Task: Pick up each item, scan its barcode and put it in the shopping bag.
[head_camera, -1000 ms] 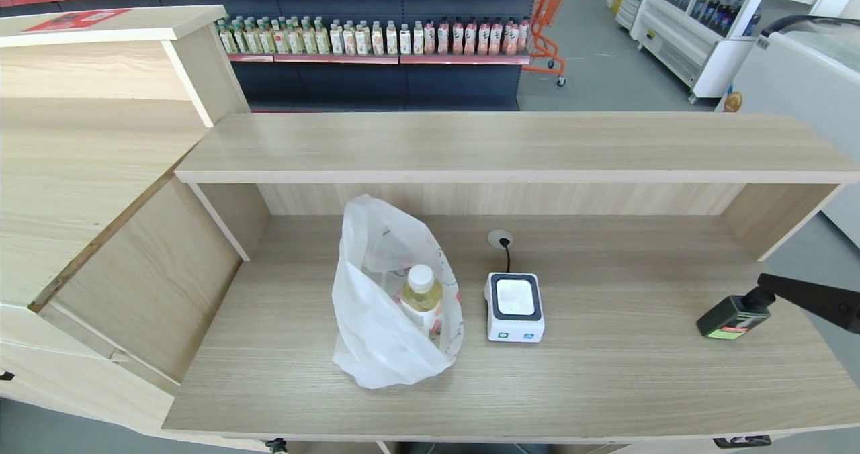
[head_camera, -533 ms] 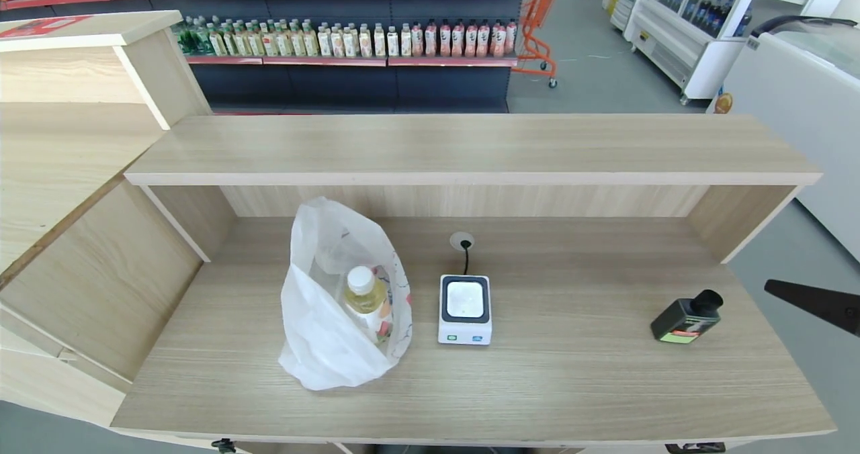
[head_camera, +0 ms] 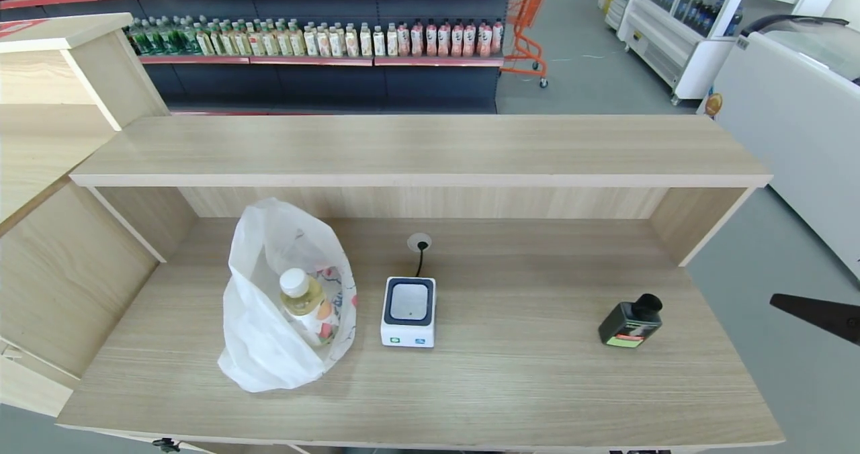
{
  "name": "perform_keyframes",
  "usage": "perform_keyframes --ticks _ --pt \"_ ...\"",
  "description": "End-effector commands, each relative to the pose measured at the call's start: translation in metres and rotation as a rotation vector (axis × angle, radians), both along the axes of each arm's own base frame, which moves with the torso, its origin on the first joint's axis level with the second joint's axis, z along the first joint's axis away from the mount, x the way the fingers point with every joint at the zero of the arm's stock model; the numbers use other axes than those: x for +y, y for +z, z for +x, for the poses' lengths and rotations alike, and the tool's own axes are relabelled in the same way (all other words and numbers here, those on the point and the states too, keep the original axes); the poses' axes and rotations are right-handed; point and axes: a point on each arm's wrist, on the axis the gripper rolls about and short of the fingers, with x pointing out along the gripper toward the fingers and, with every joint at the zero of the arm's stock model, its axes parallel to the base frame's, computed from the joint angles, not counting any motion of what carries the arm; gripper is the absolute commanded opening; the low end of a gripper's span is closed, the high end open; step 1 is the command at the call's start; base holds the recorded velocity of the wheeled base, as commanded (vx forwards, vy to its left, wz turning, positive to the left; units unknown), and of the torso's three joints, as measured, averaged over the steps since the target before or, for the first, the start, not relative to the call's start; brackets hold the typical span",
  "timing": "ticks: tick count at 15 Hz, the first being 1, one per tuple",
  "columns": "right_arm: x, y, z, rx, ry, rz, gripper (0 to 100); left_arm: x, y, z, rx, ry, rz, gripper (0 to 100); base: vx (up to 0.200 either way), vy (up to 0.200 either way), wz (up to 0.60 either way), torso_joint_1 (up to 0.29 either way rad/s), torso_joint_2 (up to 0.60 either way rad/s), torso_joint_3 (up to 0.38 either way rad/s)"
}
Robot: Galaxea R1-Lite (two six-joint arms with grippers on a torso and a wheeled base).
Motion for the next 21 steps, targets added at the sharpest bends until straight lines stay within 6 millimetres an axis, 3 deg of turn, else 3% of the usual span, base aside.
perform_keyframes --ticks 1,7,12,15,17,21 --pt "0.000 -0.001 -0.001 0.000 -0.001 0.000 100 0.000 0.000 0.000 0.000 0.000 -0.001 100 -0.200 -0.200 0.00 0.002 0.01 0.007" --pt "0.000 -0.008 -0.008 0.007 -0.001 0.001 100 0.000 0.000 0.000 0.000 -0.002 0.000 100 0.000 0.000 0.00 0.000 0.00 0.000" --pt "-0.002 -0.016 -0.021 0.072 -0.029 0.000 100 0.000 0.000 0.000 0.000 0.000 0.005 100 -0.120 0.000 0.00 0.003 0.00 0.000" --pt "-0.003 -0.015 -0.019 0.084 -0.041 -0.003 100 0.000 0.000 0.000 0.000 0.000 0.005 100 0.000 0.000 0.00 0.000 0.00 0.000" --pt "-0.005 -0.017 -0.017 0.099 -0.060 -0.014 100 0.000 0.000 0.000 0.000 -0.002 0.006 100 0.000 -0.200 0.00 0.005 0.00 -0.002" --pt "-0.021 -0.032 -0.005 0.238 -0.089 -0.222 100 0.000 0.000 0.000 0.000 -0.002 0.006 100 0.000 -0.200 0.00 0.008 0.00 0.000"
